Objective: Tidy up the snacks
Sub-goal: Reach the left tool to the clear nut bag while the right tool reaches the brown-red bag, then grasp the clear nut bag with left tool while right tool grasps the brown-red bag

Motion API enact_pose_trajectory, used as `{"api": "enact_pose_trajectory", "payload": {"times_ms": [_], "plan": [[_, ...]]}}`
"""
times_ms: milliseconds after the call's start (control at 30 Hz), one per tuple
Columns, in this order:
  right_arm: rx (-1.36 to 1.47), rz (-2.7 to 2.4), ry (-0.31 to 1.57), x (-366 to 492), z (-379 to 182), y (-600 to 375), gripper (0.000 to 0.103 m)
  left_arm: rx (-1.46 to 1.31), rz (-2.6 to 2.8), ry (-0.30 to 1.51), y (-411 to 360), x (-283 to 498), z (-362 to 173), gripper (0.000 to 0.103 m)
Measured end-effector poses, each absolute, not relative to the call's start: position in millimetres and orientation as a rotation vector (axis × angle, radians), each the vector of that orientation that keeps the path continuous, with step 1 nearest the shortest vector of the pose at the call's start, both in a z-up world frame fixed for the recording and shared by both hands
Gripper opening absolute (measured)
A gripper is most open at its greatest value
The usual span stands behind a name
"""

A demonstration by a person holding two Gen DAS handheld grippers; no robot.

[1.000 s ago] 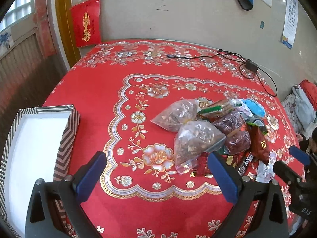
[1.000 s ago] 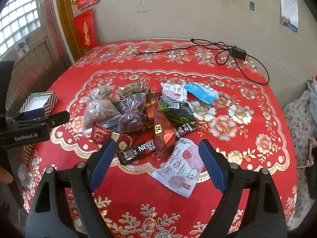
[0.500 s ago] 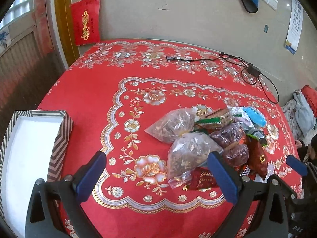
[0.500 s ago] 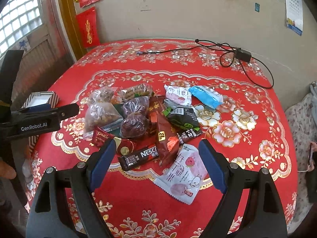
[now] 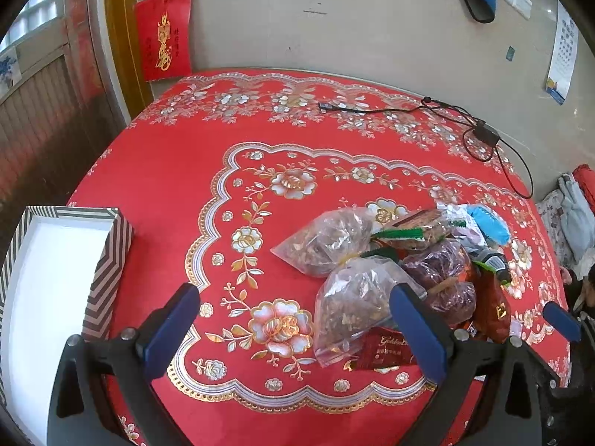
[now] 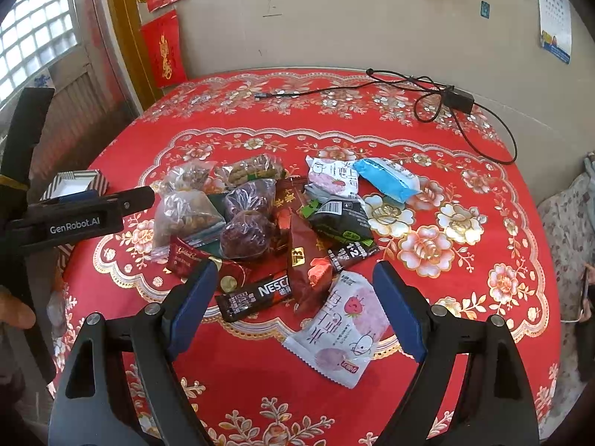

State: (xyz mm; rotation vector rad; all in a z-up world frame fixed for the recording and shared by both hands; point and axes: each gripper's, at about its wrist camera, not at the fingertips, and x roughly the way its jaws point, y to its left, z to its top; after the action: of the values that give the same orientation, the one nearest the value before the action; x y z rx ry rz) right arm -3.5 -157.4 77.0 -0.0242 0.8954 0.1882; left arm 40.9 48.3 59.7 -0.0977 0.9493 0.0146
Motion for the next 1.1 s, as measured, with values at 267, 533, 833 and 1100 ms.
{"api": "enact_pose_trajectory", "payload": {"times_ms": [267,533,833,1100], "plan": [[-0.02,0.184,0.906,0.6,72.2,-162.3,0.086,-0.098,0.037,0.986,44.1,50.9,48.4,0.103],[-0.013,0.181,0.912,5.1,69.8,-166.8,0.086,-0.117,0.021,0.999,33.9,59.5,46.1,0.103],[-0.003,0.168,0.926,13.4,66.9,-178.6,0.086,-0.085,-0.001,1.038,6.2,74.2,39.9,0.103],[0.029,0.18,0.973,28.7,50.8,-179.2,0.086,-0.062,-0.005,1.096,-3.3,84.5,26.6,0.098]]}}
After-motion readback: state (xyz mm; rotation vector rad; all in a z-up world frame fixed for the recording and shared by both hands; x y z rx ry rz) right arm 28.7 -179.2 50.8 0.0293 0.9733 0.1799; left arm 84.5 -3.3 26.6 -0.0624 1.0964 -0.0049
